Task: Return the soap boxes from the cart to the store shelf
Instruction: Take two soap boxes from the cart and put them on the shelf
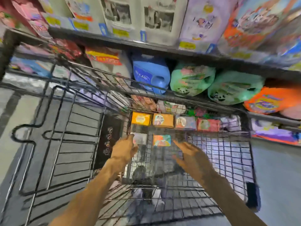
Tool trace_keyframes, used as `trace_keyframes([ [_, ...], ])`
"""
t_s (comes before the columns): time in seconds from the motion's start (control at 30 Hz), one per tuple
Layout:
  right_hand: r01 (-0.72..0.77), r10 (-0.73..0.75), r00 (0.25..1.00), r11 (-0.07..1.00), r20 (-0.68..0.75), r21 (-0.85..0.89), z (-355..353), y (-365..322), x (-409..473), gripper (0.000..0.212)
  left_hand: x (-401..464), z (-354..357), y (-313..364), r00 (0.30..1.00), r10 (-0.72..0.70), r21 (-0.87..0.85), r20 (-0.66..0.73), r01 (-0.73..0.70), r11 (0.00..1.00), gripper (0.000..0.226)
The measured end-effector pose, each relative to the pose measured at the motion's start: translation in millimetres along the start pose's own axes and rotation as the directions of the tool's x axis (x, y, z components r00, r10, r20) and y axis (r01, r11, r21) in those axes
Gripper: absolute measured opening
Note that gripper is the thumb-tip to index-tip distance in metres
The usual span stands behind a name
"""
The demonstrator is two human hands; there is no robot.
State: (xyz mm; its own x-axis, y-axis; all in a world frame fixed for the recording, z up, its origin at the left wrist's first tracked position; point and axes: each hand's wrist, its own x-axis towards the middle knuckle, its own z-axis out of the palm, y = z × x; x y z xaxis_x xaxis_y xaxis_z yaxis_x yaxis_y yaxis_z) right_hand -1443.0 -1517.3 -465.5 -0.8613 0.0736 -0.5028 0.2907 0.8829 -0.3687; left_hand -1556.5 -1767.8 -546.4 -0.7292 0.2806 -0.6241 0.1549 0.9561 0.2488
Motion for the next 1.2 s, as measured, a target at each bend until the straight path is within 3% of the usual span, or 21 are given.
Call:
trace_keyframes([
  [0.17, -0.099, 0.095, 0.993, 0.993, 0.063, 0.067, 55.2, 25.6, 26.8, 0.059, 70.1, 43.6, -10.3, 0.998, 0.052, 0.228, 0.041, -0.06, 0.972, 0.06],
  [0.33, -0.124, 0.114, 0.99, 0.985, 0.086, 0.118, 90.3, 46.8, 34.0, 0.06, 117.4, 73.5, -21.2, 0.993, 0.095, 0.429, 0.077, -0.119, 0.895, 0.048],
  [0.43, -0.024, 0.023, 1.0, 0.999, -0.021, -0.022, 100.5, 51.6, 38.8, 0.059, 132.5, 77.5, -23.2, 0.991, 0.102, 0.544, 0.092, -0.136, 0.828, 0.057],
  [0.63, -0.064, 0.061, 0.998, 0.993, 0.031, 0.104, 97.6, 51.4, 52.0, 0.055, 132.8, 81.7, -30.0, 0.989, 0.129, 0.59, 0.068, -0.144, 0.794, 0.078],
  [0.77, -0.003, 0.004, 1.0, 1.0, 0.005, -0.028, 97.2, 45.2, 57.1, 0.054, 119.6, 82.7, -29.4, 0.986, 0.167, 0.447, 0.004, -0.151, 0.882, 0.065],
  [0.87, -0.099, 0.1, 0.995, 0.988, -0.002, 0.121, 94.0, 41.8, 68.3, 0.046, 104.1, 79.6, -29.0, 0.986, 0.165, 0.207, -0.002, -0.161, 0.965, 0.053],
  [1.03, -0.259, 0.26, 0.965, 0.93, 0.033, 0.26, 108.9, 46.2, 106.1, 0.035, 70.9, 68.5, -30.5, 0.994, 0.093, -0.117, -0.054, -0.099, 0.988, 0.055],
  [1.2, -0.375, 0.351, 0.927, 0.866, 0.13, 0.331, 139.0, 53.6, 143.5, 0.064, 55.2, 71.5, -43.7, 0.999, 0.021, -0.246, -0.049, -0.032, 0.969, 0.054],
])
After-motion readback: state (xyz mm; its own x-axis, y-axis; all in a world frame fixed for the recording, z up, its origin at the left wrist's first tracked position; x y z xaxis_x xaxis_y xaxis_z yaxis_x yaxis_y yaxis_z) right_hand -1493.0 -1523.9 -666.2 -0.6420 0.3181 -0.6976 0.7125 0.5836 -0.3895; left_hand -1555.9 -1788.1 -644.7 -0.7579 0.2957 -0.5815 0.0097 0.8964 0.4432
